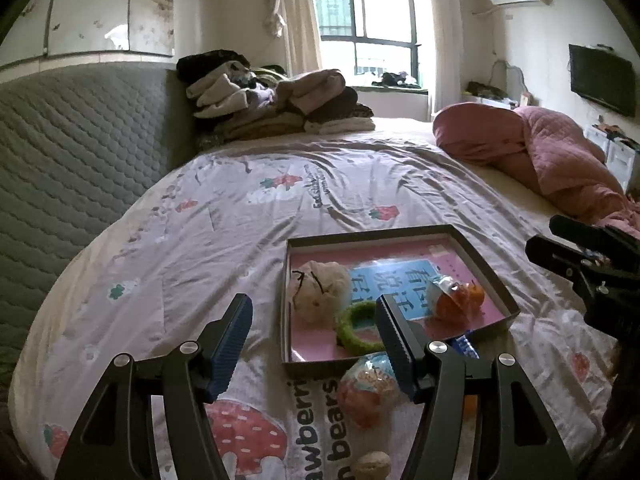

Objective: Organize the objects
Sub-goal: 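Withdraw both tools from the tray toward the items on the bedsheet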

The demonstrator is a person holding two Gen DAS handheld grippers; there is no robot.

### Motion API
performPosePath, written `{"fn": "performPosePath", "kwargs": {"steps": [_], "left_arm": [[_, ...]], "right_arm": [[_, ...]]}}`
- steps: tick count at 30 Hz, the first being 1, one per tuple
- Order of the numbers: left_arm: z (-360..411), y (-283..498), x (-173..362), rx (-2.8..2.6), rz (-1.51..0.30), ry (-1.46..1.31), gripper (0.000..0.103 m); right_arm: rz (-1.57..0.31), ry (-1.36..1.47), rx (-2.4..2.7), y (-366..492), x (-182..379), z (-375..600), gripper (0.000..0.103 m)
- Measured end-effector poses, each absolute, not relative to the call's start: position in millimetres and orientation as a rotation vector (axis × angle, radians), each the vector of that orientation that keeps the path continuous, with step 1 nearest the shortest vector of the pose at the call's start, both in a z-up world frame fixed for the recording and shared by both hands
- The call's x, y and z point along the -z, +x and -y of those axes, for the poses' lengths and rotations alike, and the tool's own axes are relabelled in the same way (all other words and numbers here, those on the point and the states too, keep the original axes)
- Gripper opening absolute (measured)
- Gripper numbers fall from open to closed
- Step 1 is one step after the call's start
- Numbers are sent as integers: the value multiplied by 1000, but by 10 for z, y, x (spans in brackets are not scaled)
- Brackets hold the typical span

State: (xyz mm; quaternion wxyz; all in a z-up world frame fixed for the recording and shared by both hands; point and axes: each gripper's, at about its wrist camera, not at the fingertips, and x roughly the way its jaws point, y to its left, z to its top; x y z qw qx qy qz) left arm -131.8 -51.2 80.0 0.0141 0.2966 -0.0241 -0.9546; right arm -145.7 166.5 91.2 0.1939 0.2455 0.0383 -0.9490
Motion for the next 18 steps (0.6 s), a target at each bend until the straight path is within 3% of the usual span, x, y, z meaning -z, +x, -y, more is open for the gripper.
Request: {"fn": "performPosePath", "kwargs": {"steps": [18], "left_arm": [[463, -1092, -779, 2974, 95, 893, 66]], "right_arm": [[-97, 656, 2656, -1234, -970, -1679, 61]]}}
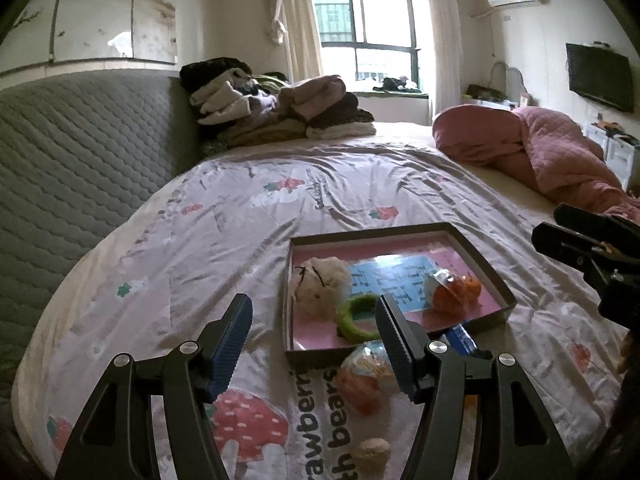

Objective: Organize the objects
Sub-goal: 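Withdraw both tools from the tray toward the items on the bedsheet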

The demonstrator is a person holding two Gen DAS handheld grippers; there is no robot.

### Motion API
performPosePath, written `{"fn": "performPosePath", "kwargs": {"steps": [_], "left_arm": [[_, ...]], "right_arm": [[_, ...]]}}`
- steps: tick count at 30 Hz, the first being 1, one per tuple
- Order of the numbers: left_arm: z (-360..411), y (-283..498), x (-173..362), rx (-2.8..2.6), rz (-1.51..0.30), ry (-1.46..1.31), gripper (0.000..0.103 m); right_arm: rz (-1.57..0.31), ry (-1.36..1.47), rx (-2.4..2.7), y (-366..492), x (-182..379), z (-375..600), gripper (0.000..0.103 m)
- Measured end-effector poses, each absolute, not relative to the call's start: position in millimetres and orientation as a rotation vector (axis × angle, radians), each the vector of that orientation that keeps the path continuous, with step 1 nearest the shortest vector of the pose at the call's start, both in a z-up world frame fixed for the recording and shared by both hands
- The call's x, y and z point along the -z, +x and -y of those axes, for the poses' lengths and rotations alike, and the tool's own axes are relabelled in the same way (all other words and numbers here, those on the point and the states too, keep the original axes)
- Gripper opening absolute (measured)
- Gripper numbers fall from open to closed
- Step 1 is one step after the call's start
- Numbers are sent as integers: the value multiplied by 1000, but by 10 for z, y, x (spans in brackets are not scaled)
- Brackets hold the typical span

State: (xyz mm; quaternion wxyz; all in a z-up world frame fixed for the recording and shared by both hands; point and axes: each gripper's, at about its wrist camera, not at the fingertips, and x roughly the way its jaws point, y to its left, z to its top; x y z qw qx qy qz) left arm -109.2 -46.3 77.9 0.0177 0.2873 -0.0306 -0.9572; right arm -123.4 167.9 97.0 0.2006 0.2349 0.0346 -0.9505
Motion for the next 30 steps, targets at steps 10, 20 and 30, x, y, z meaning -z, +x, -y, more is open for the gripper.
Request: {"fn": "performPosePath", "kwargs": {"steps": [10, 20, 30], "left_arm": [[364, -938, -607, 2963, 106, 939, 66], [340, -856, -411, 2937, 87, 1007, 66], [288, -850, -265, 2925, 97, 1075, 66]], "right_arm": [[-91, 700, 2649, -1078, -800, -1655, 62], [-74, 747, 2620, -990, -630, -1665, 62], [-81, 782, 2608, -956, -536, -1667, 62]]}}
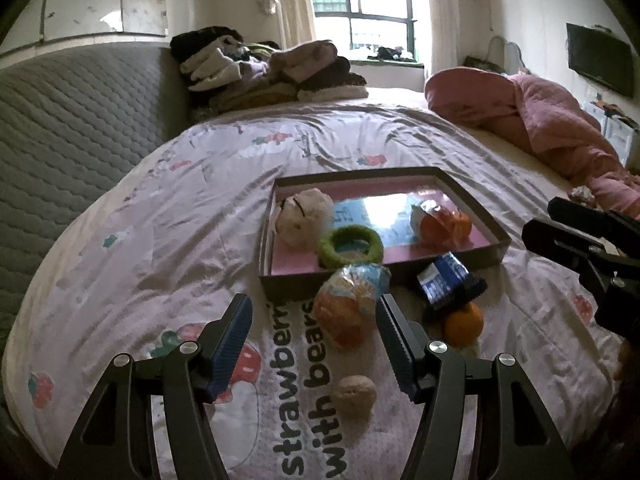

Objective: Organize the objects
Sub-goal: 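Withdraw both tools from the tray toward the items on the bedsheet, then move left tool toward the walnut while right tool approaches a tangerine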

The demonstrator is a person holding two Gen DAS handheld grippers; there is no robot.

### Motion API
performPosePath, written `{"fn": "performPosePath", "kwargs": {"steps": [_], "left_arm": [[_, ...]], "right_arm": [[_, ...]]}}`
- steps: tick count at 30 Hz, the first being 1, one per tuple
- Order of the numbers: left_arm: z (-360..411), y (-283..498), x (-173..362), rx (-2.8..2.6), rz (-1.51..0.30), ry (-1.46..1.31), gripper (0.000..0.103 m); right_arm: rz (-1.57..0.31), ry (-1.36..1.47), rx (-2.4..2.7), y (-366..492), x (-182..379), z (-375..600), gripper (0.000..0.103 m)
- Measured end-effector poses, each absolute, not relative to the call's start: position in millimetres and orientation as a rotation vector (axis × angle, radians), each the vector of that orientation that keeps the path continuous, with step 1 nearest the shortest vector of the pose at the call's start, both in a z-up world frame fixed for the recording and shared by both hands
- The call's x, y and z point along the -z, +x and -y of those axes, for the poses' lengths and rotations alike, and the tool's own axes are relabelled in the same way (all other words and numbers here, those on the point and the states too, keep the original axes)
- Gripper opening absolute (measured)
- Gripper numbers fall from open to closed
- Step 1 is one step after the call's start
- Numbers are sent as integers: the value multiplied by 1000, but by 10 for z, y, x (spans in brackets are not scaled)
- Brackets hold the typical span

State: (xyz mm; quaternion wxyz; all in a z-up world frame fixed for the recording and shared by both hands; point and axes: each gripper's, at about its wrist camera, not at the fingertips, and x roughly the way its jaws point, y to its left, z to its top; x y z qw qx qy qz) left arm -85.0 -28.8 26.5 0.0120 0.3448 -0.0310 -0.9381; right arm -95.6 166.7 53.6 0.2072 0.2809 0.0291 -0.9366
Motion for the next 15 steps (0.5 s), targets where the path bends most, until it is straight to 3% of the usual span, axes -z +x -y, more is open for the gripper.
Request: {"fn": "performPosePath", "kwargs": {"steps": [15], "left_arm": [[283, -776, -89, 2897, 90, 1121, 66]], "right_arm": [[-95, 827, 2600, -939, -365, -1679, 62]]}}
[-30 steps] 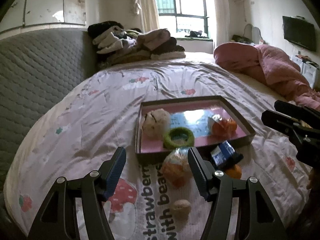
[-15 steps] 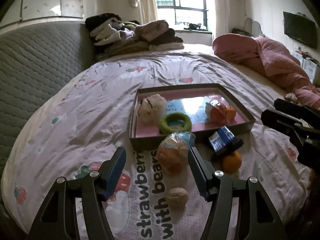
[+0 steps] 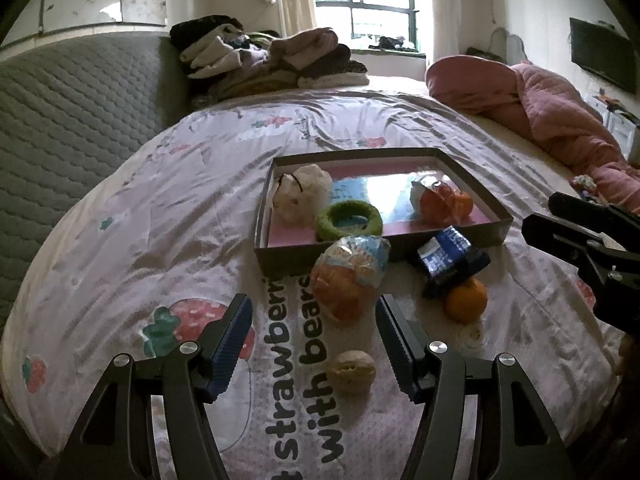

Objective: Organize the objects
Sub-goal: 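Move left tool toward the walnut while right tool approaches a tangerine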

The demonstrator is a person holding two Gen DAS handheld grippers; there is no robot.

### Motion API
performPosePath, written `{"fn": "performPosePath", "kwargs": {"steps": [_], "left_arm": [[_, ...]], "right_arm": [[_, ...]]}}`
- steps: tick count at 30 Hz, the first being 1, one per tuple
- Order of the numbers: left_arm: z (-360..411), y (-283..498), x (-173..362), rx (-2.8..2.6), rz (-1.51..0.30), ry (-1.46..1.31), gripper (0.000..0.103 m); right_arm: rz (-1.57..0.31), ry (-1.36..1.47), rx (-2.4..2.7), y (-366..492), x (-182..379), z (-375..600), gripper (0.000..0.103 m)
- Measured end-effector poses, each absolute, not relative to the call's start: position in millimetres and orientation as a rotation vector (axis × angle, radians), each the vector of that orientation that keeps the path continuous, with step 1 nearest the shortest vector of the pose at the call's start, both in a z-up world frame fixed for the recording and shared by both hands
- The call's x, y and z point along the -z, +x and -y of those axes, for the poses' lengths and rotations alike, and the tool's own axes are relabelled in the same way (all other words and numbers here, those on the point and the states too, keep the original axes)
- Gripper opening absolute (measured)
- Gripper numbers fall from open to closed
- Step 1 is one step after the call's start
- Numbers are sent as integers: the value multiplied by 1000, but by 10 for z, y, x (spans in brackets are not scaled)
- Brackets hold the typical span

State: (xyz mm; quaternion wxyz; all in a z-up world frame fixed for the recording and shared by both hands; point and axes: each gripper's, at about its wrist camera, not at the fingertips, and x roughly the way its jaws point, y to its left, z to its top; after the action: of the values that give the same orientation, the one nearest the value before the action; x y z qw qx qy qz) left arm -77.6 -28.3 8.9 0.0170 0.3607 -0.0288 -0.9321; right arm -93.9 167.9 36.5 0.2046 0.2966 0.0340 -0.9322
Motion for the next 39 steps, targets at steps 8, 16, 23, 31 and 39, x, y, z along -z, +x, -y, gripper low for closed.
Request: {"fn": "performPosePath", "kwargs": {"steps": [8, 16, 23, 31, 39], "left_arm": [[277, -701, -8, 2870, 103, 1145, 66], [245, -630, 72, 2870, 107, 1183, 66], [211, -593, 217, 2863, 105, 1258, 66], [219, -578, 289, 2860, 80, 1300, 66], [218, -592, 370, 2857, 52, 1346, 66]], "right_arm": [[-95, 835, 2589, -900, -312, -1694, 62], [-115, 853, 2581, -840, -241, -1685, 62], [-147, 896, 2559, -828, -106, -1647, 62], [-168, 938, 2532, -835, 16, -1593, 62], [-191, 978, 2515, -867, 133, -1551, 62]]}}
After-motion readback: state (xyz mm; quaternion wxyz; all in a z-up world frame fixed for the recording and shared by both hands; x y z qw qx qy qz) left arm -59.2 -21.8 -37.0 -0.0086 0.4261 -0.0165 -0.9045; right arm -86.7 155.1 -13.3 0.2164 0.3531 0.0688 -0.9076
